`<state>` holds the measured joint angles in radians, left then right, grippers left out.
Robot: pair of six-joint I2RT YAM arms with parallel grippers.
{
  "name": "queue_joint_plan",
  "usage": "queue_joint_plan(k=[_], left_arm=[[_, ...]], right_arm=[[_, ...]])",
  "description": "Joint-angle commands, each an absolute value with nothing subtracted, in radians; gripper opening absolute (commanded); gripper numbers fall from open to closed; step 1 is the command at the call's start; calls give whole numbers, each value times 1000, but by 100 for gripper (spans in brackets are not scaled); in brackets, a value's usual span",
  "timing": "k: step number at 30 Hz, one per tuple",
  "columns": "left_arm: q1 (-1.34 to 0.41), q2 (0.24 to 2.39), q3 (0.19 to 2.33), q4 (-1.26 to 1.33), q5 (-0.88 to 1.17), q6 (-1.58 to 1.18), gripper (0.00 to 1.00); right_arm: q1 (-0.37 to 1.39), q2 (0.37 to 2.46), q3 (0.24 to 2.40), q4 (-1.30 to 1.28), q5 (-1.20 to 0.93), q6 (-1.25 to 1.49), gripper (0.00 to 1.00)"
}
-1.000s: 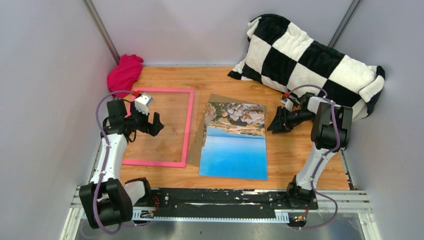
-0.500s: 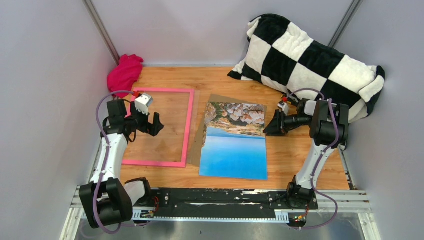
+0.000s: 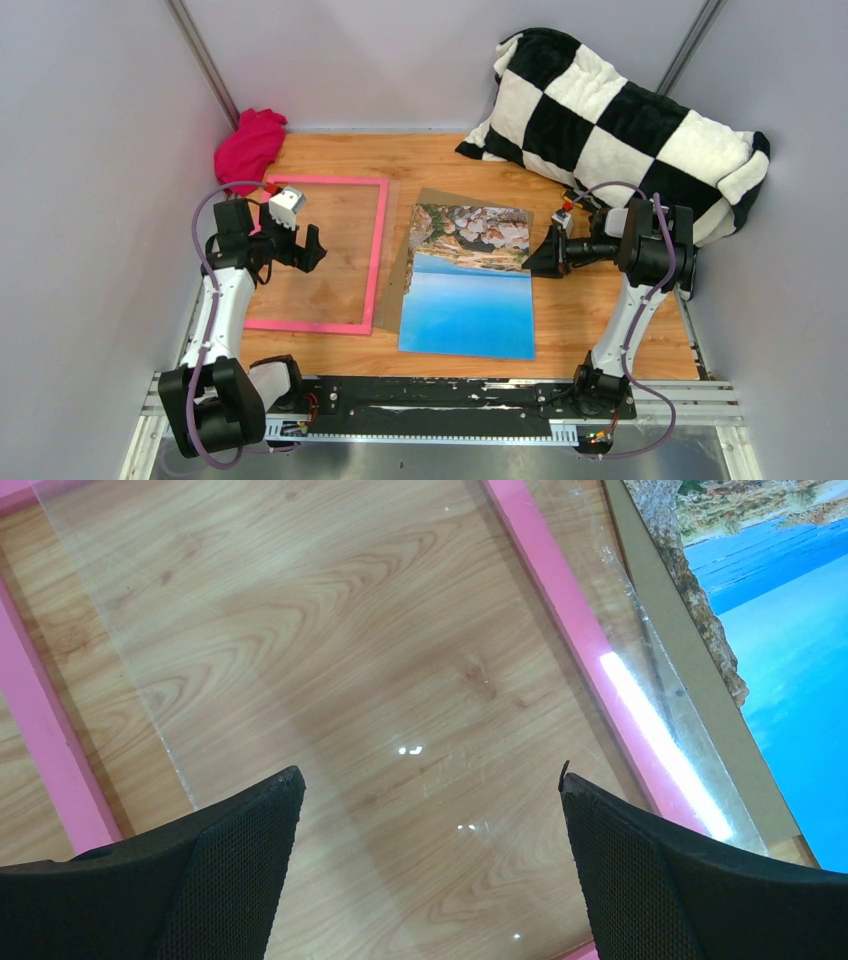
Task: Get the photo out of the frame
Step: Pick up the photo from the photo frame.
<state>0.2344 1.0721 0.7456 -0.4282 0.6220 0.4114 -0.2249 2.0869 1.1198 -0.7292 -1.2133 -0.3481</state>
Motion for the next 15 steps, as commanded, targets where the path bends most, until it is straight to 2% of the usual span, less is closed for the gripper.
queue_joint_plan(k=[1,15], left_arm=[[242,1060,746,-430,612,414,100],[242,1064,747,-429,600,413,100]], right_arm=[[-236,2109,1090,-692,-1146,-395,50],[-245,2062,1158,-839,-1262,-476,47]])
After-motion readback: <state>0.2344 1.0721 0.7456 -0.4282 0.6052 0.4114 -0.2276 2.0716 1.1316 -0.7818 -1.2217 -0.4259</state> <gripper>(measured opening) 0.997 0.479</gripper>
